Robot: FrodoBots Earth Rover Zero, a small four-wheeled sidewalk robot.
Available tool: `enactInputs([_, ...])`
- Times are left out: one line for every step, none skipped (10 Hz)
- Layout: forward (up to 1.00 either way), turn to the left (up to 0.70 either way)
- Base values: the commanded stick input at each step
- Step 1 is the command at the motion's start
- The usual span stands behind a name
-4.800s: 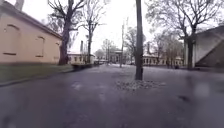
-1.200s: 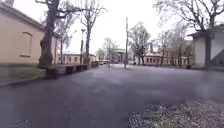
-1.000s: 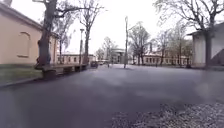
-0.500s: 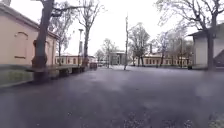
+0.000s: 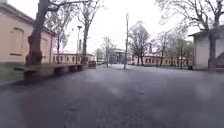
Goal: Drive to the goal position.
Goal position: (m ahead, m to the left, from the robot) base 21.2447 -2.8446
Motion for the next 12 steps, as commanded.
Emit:
enactInputs([1.00,0.00])
enactInputs([1.00,0.00])
enactInputs([1.00,0.00])
enactInputs([1.00,0.00])
enactInputs([1.00,0.00])
enactInputs([1.00,0.00])
enactInputs([1.00,0.00])
enactInputs([1.00,0.00])
enactInputs([1.00,0.00])
enactInputs([1.00,0.00])
enactInputs([1.00,0.00])
enactInputs([1.00,0.00])
